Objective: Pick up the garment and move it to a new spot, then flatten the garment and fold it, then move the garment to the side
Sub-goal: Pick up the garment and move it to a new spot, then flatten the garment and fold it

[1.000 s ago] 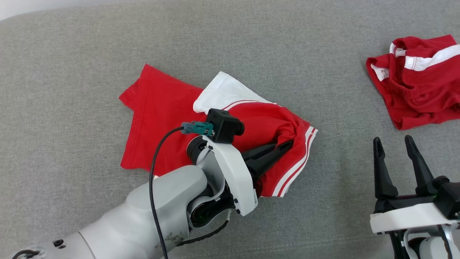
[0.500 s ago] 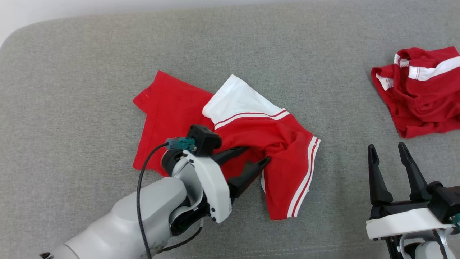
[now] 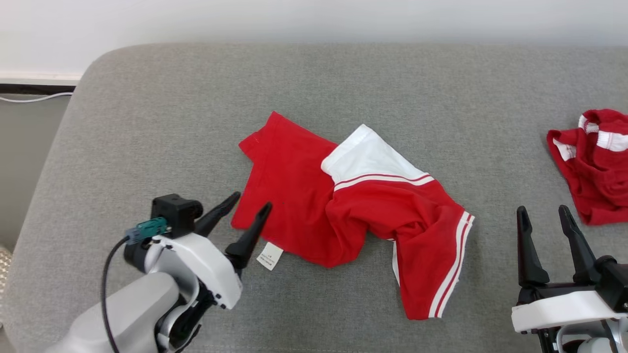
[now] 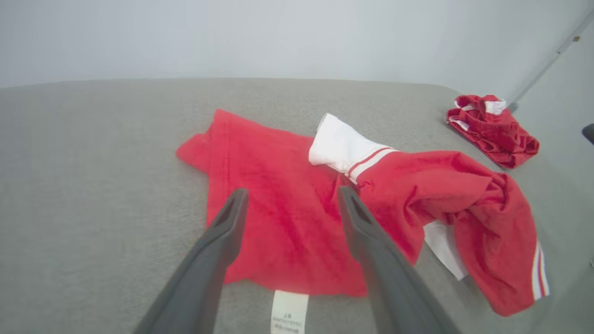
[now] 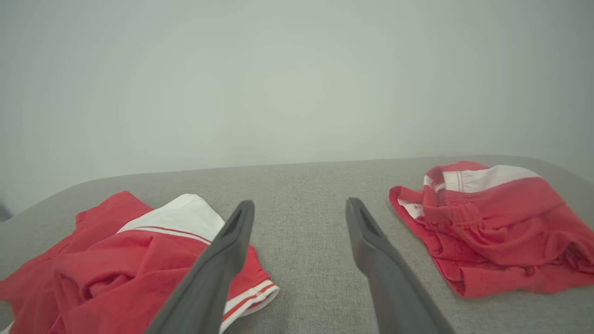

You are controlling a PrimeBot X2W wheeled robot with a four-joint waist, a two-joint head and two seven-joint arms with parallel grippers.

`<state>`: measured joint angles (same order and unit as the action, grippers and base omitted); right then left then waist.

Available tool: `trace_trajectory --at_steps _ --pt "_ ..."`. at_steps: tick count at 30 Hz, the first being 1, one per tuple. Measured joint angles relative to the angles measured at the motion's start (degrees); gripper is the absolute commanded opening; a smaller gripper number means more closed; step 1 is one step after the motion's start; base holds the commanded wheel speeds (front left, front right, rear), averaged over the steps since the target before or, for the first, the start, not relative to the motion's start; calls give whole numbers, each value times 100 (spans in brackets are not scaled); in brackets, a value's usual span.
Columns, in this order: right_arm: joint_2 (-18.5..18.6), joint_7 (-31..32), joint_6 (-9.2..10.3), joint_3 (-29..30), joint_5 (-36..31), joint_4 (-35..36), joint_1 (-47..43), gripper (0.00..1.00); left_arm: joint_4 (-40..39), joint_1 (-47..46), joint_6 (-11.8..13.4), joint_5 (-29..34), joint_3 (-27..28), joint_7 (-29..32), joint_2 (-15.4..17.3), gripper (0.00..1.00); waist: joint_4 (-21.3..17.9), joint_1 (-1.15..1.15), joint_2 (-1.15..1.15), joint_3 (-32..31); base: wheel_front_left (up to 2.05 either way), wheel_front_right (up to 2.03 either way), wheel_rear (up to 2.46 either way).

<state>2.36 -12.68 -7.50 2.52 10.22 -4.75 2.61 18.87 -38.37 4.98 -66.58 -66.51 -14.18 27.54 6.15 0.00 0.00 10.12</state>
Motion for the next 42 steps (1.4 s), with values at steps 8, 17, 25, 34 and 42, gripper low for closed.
trace_trajectory --at_steps 8,17,25,34,42 --pt "-7 66 0 98 -71 4 -97 100 -1314 1213 1011 339 1308 -22 870 100 377 0 0 -237 0 0 0" --pt "-11 110 0 216 -120 14 -524 100 -2124 2601 1534 712 1951 -21 1180 100 590 0 0 -641 0 0 0" --pt "-22 143 0 210 -15 93 -895 100 -2546 3076 1896 948 2045 -21 1435 100 620 0 0 -829 0 0 0" --pt "-27 215 0 202 54 219 -1170 100 -2747 3322 2016 1021 2040 -21 1341 100 594 0 0 -933 0 0 0" --pt "-27 287 0 165 53 274 -1194 100 -2749 3322 1974 1018 1965 5 1285 100 613 0 0 -960 0 0 0"
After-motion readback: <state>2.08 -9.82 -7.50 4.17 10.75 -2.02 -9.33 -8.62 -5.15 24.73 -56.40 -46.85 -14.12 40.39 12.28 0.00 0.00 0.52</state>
